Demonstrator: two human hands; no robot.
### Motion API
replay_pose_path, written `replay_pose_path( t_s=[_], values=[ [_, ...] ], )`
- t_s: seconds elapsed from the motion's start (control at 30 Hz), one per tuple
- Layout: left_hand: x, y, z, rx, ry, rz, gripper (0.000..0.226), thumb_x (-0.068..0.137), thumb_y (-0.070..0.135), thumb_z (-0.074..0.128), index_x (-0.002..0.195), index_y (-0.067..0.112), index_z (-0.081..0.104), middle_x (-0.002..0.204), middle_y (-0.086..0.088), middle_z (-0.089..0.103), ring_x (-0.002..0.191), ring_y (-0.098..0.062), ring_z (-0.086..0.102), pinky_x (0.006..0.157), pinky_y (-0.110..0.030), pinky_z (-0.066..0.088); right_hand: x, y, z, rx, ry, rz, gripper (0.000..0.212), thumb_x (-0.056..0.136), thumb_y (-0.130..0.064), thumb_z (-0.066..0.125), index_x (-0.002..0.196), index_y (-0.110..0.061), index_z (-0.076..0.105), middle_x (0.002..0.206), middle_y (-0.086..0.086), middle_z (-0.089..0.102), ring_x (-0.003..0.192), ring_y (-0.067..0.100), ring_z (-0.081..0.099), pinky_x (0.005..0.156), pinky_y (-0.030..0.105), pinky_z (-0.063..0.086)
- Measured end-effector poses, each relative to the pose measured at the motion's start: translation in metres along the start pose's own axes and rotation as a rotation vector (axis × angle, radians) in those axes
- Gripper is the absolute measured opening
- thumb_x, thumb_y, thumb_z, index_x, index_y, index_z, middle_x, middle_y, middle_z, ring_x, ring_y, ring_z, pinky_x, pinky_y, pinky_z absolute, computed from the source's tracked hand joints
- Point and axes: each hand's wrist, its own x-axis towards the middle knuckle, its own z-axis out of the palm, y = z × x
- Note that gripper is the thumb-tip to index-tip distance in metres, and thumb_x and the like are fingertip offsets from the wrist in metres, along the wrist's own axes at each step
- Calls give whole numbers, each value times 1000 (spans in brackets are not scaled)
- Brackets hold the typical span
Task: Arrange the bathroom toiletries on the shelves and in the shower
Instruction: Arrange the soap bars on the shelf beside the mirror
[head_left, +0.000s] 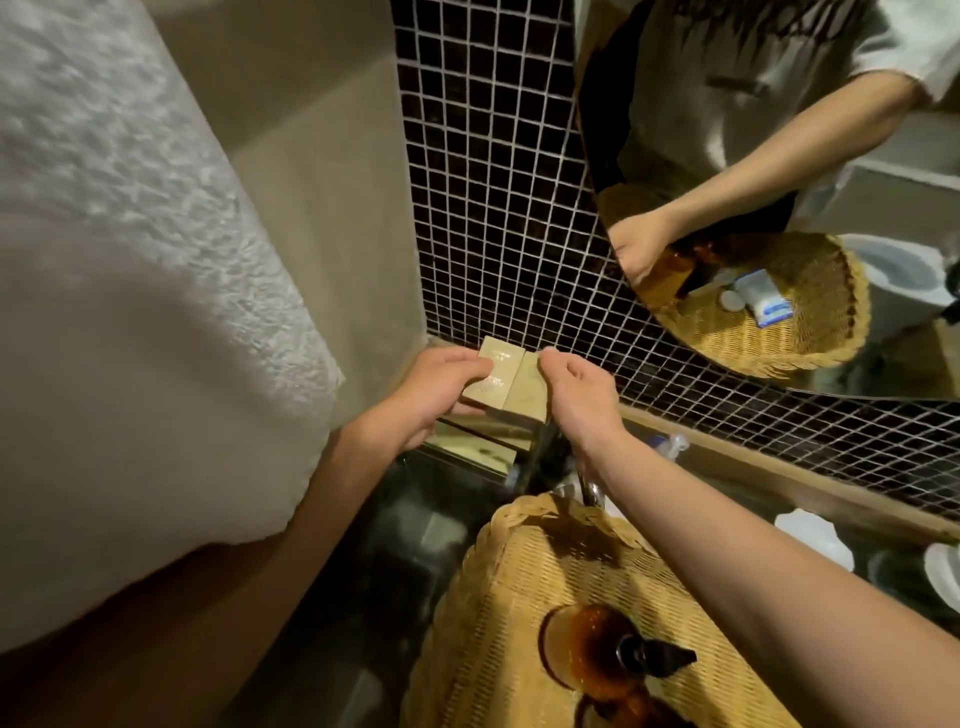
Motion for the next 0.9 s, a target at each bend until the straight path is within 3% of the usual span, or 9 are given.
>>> replay_pose_path(
  t_s=[0.2,0.37,0.53,0.63,0.7,0.77,0.9],
  values=[
    [-5,2,0,-70,-62,-65,14,97,16,57,104,12,69,96,-7,77,92,-21,74,64,-28,59,3,4,6,4,-20,-25,22,99,-33,52,93,-25,72,96,2,72,97,22,66,85,42,55],
    [-7,5,9,-105,-47,-106,27,99,6,41,102,19,65,98,-5,74,88,-17,74,67,-28,59,6,7,4,-49,-24,-66,33,99,-36,51,90,-13,72,90,10,72,90,27,67,76,45,55],
    [-9,5,8,-179,-118,-159,24,101,8,39,110,14,61,111,-15,71,100,-26,71,76,-35,61,6,10,-5,-51,-43,-112,23,101,-35,49,90,-28,69,92,-1,72,91,15,68,82,44,57],
    [-7,4,8,-242,-126,-175,28,102,9,35,115,9,60,114,-18,70,103,-29,70,75,-34,61,8,11,-10,-40,-67,-118,21,103,-28,47,109,-26,67,105,-2,70,99,12,66,85,37,57],
    [-4,2,6,-254,-114,-170,28,100,4,37,118,6,59,118,-19,68,104,-30,69,76,-34,60,10,12,-13,-21,-97,-65,28,104,-22,46,126,-17,61,109,2,69,94,13,67,74,28,56],
    [-1,0,3,-213,-74,-152,28,96,-1,42,115,9,61,119,-16,65,101,-29,71,76,-32,60,10,13,-16,49,-141,9,31,103,-15,47,133,-13,54,106,9,69,74,14,66,62,25,53],
    [8,-5,-3,72,89,-33,44,91,0,55,129,22,61,118,-2,62,95,-21,71,73,-34,61,12,15,-18,67,-139,43,26,98,-10,55,124,-11,53,99,10,71,69,20,67,70,34,60]
  ],
)
